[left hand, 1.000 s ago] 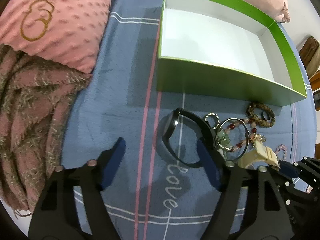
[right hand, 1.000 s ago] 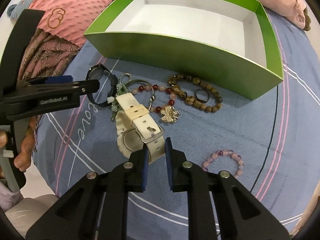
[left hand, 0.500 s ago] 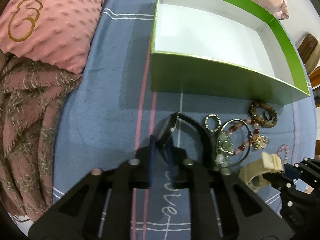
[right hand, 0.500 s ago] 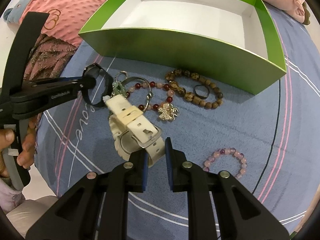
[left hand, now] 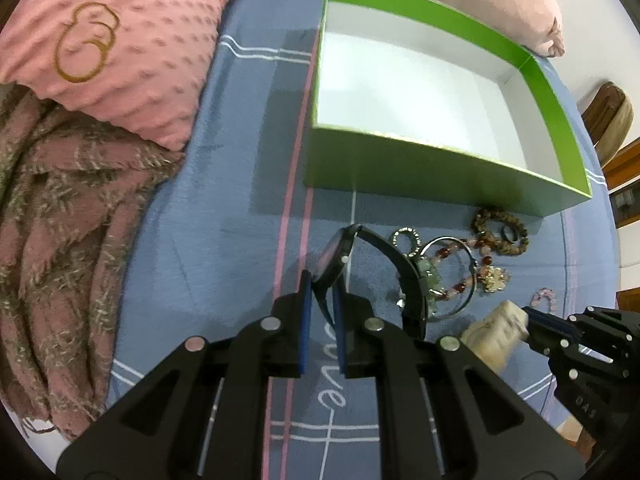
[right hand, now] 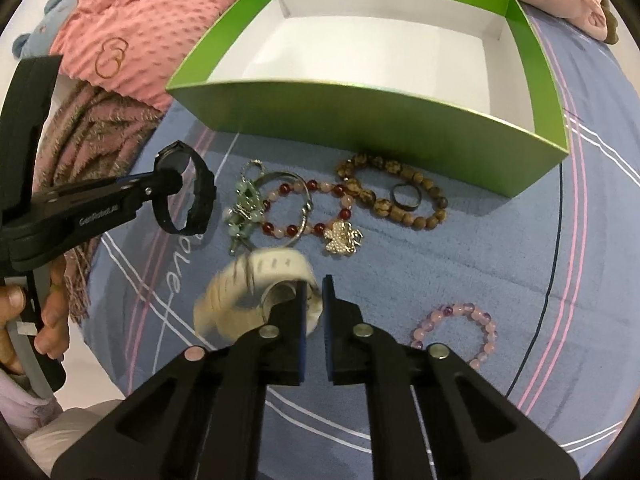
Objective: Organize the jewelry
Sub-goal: 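Grasp the black watch with the left gripper while the right gripper grasps the white watch, then lift both watches and carry them over the green box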
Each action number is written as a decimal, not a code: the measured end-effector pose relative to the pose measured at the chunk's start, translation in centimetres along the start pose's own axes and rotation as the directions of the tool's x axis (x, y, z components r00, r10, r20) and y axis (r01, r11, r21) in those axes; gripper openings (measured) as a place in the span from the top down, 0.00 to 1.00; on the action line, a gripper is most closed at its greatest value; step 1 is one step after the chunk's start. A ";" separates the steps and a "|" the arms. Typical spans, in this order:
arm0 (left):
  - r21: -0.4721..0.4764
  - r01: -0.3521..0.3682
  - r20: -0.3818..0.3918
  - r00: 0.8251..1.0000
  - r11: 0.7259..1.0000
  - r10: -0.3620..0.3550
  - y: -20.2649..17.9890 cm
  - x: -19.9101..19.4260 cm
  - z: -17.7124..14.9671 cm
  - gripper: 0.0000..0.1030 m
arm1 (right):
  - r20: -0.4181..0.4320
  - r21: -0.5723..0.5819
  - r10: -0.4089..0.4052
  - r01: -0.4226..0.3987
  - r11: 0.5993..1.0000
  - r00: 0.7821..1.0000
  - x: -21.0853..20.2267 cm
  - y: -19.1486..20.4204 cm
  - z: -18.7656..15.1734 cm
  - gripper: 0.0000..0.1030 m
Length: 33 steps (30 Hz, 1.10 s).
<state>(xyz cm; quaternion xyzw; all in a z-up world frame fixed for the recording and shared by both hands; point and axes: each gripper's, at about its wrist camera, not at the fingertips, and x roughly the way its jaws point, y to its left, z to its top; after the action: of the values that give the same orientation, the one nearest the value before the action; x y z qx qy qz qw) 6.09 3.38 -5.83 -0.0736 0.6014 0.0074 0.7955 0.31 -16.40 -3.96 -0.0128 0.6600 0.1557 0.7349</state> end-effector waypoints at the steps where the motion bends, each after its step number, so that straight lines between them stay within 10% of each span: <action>1: 0.001 0.001 0.005 1.000 1.000 -0.001 0.0 -0.2 0.1 0.90 | 0.007 -0.003 0.000 0.000 1.000 1.000 -0.2 0.1 0.1 0.97; 8: -0.004 0.004 0.007 1.000 1.000 -0.004 -0.8 -1.2 0.4 0.90 | -0.007 -0.009 -0.025 0.025 1.000 1.000 0.5 0.5 0.2 0.94; 13: -0.008 0.009 0.009 1.000 1.000 -0.008 -0.1 -1.6 0.1 0.90 | 0.034 -0.006 -0.053 0.053 0.999 0.998 -0.2 0.3 1.0 0.58; 18: -0.007 0.005 0.016 1.000 1.000 -0.005 0.0 -1.3 -0.3 0.90 | 0.030 -0.043 -0.073 0.074 0.996 0.997 0.4 0.9 2.5 0.60; 25: 0.003 0.004 0.018 1.000 1.000 -0.004 -0.9 -1.0 -0.2 0.90 | -0.019 -0.107 -0.131 0.128 0.986 0.991 3.3 2.0 3.2 0.92; 33: 0.006 0.011 0.028 1.000 1.000 -0.011 -1.3 -1.4 -0.1 0.90 | -0.011 -0.067 -0.098 0.097 0.993 0.995 2.2 0.9 2.6 0.95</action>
<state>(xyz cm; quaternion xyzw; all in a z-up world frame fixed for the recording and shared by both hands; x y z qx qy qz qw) 5.80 2.15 -4.40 -0.0743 0.5899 0.0024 0.8040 2.76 -14.47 -5.55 -0.0706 0.6584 0.1413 0.7359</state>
